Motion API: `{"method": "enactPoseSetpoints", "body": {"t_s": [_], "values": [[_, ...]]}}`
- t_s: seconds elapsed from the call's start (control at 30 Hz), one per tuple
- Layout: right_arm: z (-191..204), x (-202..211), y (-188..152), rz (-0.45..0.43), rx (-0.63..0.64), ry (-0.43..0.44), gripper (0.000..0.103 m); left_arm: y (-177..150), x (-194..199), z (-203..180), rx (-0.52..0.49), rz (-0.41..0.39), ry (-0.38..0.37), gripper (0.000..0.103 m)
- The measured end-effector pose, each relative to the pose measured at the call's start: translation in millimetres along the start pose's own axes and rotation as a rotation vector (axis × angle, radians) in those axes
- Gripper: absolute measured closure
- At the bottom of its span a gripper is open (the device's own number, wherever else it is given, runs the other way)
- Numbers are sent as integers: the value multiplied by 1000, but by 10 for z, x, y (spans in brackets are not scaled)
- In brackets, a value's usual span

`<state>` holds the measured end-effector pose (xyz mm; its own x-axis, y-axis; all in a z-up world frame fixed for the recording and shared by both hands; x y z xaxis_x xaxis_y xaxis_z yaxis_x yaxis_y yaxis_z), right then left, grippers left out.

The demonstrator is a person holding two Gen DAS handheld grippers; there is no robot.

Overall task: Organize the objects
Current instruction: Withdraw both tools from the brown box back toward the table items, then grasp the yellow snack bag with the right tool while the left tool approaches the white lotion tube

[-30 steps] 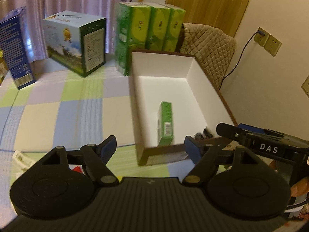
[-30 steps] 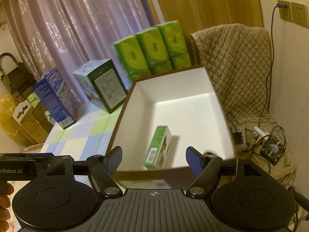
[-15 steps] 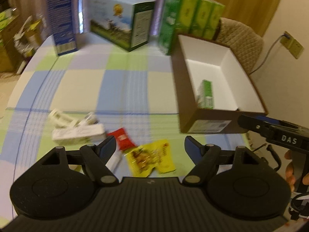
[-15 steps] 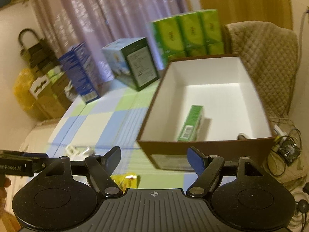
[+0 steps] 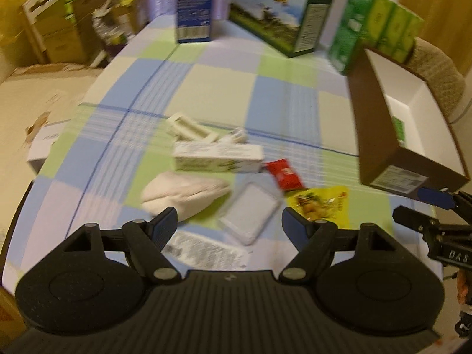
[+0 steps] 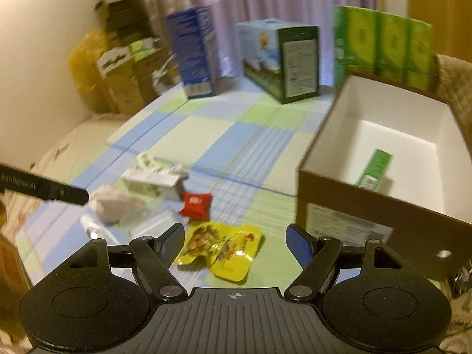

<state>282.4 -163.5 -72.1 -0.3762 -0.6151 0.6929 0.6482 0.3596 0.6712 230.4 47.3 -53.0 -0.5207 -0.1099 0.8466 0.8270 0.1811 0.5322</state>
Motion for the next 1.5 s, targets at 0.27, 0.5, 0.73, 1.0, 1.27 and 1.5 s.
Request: {"method": "enactPoseSetpoints", "body": {"t_s": [0.27, 0.5, 0.73, 1.0, 1.27, 1.5], "values": [[164, -401, -314, 69, 181, -15, 30, -231, -97, 285, 80, 32, 56, 29], [262, -767, -571, 95, 419, -59, 30, -382, -194, 445, 136, 68, 77, 28], [306, -1061, -701, 89, 577, -64, 44, -485, -266, 552, 177, 97, 97, 28], [307, -1257, -578, 60, 558, -12, 57, -597, -334, 641, 229, 123, 111, 29], [340, -1268, -518, 92, 521, -1, 72, -613, -461, 561, 253, 132, 79, 28], [176, -1109, -395, 177, 279, -5, 72, -562, -663, 517, 285, 146, 71, 28]]}}
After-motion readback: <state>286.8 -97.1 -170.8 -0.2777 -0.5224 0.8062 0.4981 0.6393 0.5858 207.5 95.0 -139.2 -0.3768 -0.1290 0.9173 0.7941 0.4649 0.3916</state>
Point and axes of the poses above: each gripper's, at about its wrist camera, not at the fingertips, and x roughly against the way its jaws point, z to its left, y to its top, the point moved 4 cm from there along -x, roughly the way its jaws point, and after that the axes turned 9 degrees about -x, right-handed, at the moved point
